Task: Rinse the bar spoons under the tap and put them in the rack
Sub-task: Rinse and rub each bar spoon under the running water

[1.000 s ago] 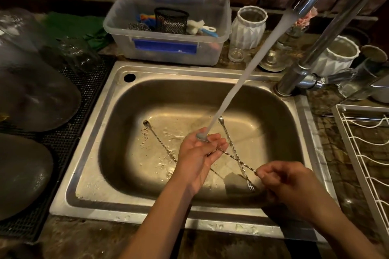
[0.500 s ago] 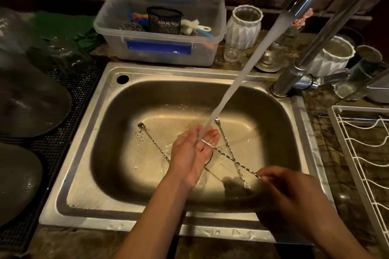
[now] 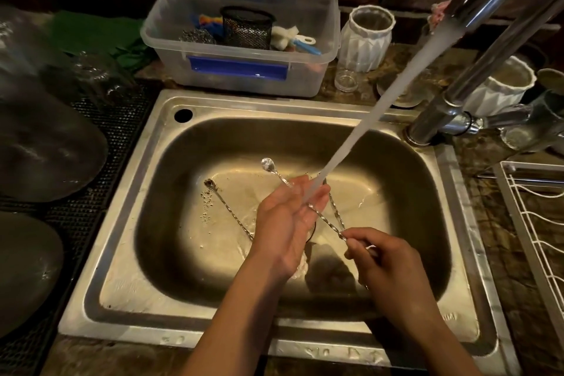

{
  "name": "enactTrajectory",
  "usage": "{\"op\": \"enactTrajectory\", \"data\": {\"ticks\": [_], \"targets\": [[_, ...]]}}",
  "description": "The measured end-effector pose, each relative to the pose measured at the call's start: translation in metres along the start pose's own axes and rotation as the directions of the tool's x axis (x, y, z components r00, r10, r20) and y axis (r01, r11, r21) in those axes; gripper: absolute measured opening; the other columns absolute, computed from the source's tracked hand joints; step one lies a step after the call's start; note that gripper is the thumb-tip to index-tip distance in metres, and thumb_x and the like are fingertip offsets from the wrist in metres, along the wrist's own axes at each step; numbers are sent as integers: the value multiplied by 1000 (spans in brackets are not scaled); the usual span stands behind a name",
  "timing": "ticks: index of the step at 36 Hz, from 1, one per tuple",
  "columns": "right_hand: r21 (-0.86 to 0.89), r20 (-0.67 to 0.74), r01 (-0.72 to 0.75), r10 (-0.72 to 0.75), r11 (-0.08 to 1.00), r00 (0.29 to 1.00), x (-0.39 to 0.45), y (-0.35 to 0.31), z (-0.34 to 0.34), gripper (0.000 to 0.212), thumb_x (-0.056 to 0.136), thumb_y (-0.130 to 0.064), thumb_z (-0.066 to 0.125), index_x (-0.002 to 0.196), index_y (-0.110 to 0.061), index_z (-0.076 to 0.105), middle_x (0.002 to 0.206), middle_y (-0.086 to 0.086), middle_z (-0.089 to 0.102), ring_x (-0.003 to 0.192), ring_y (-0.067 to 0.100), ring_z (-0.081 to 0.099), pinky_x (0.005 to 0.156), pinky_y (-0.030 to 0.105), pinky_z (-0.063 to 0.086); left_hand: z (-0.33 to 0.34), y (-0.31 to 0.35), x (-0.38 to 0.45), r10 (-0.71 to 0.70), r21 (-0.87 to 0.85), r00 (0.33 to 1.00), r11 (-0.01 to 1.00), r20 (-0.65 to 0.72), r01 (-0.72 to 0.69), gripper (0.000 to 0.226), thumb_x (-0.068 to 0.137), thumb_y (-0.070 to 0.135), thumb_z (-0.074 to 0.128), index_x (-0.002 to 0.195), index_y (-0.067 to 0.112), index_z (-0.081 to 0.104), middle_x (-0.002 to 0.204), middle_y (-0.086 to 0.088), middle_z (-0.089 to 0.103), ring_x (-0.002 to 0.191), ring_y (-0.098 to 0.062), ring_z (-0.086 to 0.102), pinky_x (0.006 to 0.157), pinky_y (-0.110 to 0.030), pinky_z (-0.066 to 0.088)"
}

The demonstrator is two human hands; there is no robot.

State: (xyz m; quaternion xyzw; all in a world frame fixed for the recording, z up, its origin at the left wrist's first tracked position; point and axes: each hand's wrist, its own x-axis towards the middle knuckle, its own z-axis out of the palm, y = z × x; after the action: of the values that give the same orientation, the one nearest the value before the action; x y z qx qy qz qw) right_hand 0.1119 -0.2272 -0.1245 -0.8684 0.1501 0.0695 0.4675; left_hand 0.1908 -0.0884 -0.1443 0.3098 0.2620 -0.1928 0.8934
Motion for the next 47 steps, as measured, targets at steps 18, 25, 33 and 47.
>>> {"op": "enactTrajectory", "data": {"ticks": [18, 25, 33, 47], "targets": [[183, 14, 34, -37, 982, 999, 41, -23, 35, 38, 94, -11, 62, 79, -45, 72, 72, -20, 71, 63, 0, 63, 67, 26, 53, -10, 4, 7, 75, 184, 996, 979, 46, -83, 23, 101, 6, 48, 120, 4, 60, 118, -17, 72, 111, -26, 70, 89, -37, 55], [422, 142, -105, 48, 900, 989, 50, -26, 36, 36, 95, 0, 51, 89, -23, 78, 76, 6, 75, 64, 14, 68, 58, 19, 49, -8, 20, 9, 50, 210, 997, 976, 56, -60, 29, 99, 6, 53, 127, 4, 57, 114, -8, 75, 99, -24, 73, 60, -34, 53], [626, 236, -241, 114, 742, 965, 60, -26, 39, 27, 96, -8, 48, 100, -13, 74, 92, 13, 78, 78, 24, 76, 57, 20, 56, -7, 35, 22, 107, 196, 989, 973, 98, -125, 24, 97, -3, 51, 115, 6, 63, 113, -13, 75, 111, -27, 70, 86, -33, 60], [686, 272, -288, 131, 668, 953, 81, -32, 46, 26, 99, -8, 46, 102, -13, 72, 96, 12, 78, 84, 26, 76, 76, 35, 55, -1, 61, 26, 231, 253, 961, 931, 152, -264, 27, 98, -4, 46, 120, 5, 60, 113, -14, 75, 111, -26, 70, 100, -34, 53]]}}
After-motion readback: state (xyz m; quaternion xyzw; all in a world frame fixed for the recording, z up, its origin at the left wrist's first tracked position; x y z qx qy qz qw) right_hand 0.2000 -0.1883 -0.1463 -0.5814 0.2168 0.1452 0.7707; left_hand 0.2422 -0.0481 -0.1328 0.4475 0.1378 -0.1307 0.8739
